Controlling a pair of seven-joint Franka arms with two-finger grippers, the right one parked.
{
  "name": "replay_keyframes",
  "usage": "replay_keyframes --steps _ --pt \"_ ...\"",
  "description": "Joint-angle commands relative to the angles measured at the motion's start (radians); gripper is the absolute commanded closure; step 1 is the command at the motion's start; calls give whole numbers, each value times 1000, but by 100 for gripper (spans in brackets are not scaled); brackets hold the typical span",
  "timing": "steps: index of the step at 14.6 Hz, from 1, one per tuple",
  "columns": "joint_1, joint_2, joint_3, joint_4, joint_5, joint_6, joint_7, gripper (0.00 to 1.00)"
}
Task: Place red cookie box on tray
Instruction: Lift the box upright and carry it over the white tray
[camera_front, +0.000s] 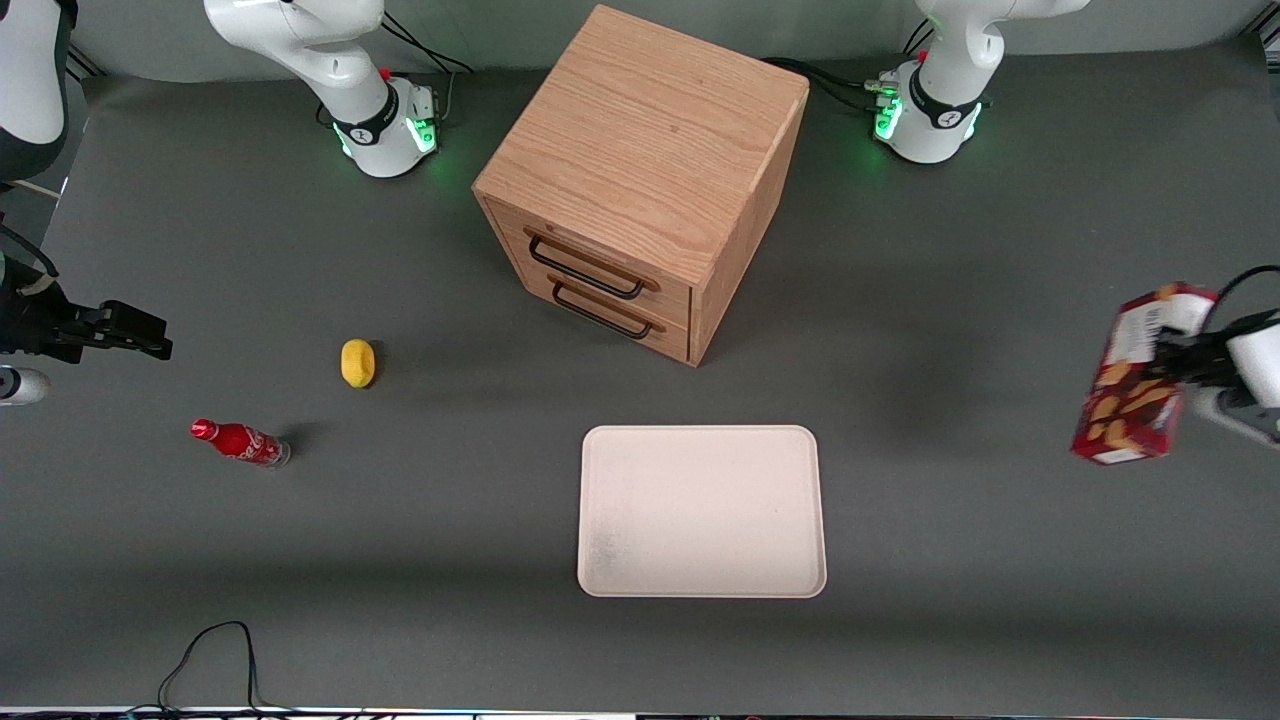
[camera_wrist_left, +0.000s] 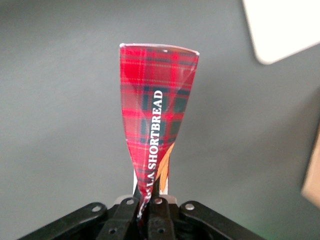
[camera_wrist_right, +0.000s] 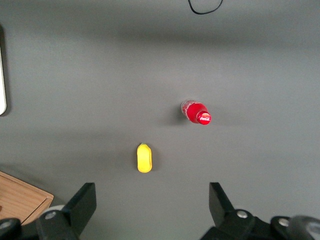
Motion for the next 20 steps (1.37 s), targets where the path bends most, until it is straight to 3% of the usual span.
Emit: replay_keyframes --steps 1,7,14,18,20 --pt "-92 58 -38 105 -13 -28 -311 100" --pt "-293 334 -70 384 -36 30 -762 100" --pt "-373 575 -72 381 -32 378 -788 100" --pt "-376 629 -70 374 -33 440 -788 100" --pt "-382 622 -69 366 -17 443 -771 2"
